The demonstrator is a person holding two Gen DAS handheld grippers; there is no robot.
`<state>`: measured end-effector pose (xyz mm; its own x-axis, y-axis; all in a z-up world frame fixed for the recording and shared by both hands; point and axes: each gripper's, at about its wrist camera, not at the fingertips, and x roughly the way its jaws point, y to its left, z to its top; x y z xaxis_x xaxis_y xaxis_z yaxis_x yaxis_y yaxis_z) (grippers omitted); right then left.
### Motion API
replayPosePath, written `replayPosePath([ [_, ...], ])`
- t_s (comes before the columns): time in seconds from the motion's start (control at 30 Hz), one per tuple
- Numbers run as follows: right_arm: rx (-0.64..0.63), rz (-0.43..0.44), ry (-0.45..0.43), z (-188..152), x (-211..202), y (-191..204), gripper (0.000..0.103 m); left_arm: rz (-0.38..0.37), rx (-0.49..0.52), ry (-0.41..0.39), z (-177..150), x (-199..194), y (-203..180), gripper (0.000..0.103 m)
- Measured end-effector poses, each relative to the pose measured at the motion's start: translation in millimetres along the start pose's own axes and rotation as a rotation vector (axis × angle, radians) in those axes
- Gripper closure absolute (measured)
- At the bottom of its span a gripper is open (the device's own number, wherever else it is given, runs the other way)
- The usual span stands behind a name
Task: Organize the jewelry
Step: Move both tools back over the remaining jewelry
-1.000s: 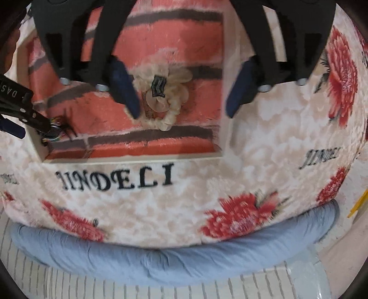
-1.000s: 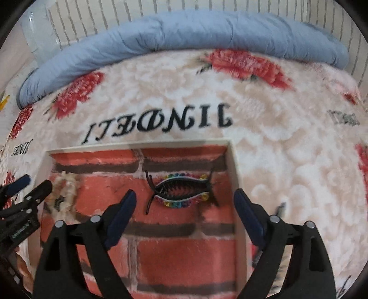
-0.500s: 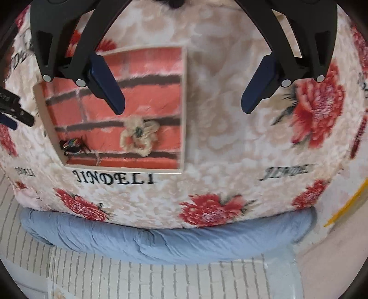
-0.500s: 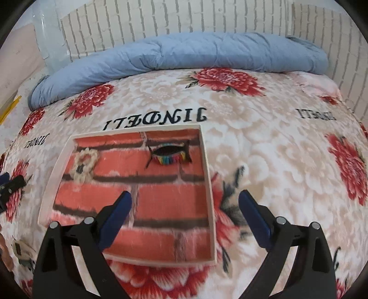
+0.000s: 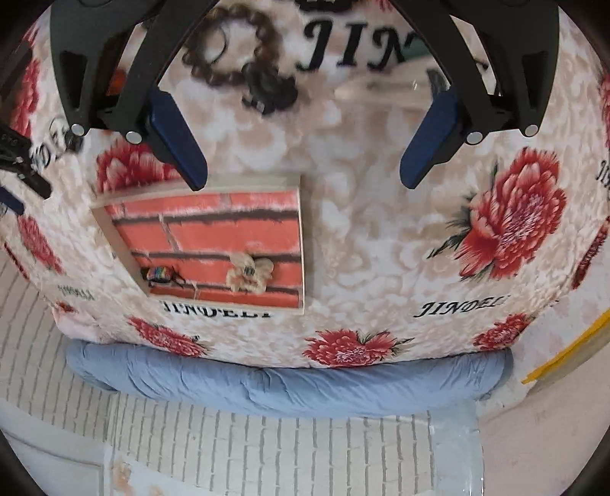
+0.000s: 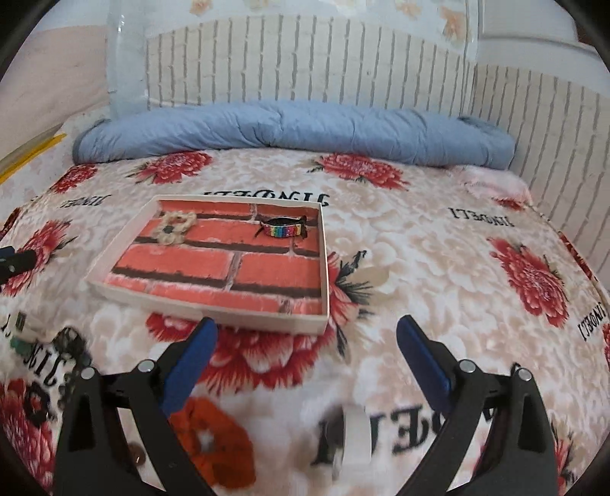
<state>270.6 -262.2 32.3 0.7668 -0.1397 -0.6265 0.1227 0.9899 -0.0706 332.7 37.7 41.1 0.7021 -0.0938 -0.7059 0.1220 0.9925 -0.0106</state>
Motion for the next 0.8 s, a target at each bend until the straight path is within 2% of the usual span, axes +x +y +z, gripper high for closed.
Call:
replayPosePath([
  [0.27, -0.02, 0.021, -0.018, -45.6, -38.1, 21.5, 0.01, 0.007, 0.007, -0.019, -55.2, -27.1, 5.7, 0.005],
  [0.43, 0.047, 0.066, 0.027, -74.7, -41.3, 27.8, 0.01, 0.021, -0.012, 0.008, -84.2, -31.6, 24.4, 0.005],
  [0.6, 0.058, 0.08, 0.05, -97.2, -44.4, 44.1, 0.01, 0.013, -0.081, 0.047, -110.4, -29.8, 52.7, 0.005],
  [0.8, 0.057, 0.092, 0.105, -119.8, -39.9, 66.4, 0.01, 0.065, -0.039, 0.073, -132.1, -26.0, 58.1, 0.005],
])
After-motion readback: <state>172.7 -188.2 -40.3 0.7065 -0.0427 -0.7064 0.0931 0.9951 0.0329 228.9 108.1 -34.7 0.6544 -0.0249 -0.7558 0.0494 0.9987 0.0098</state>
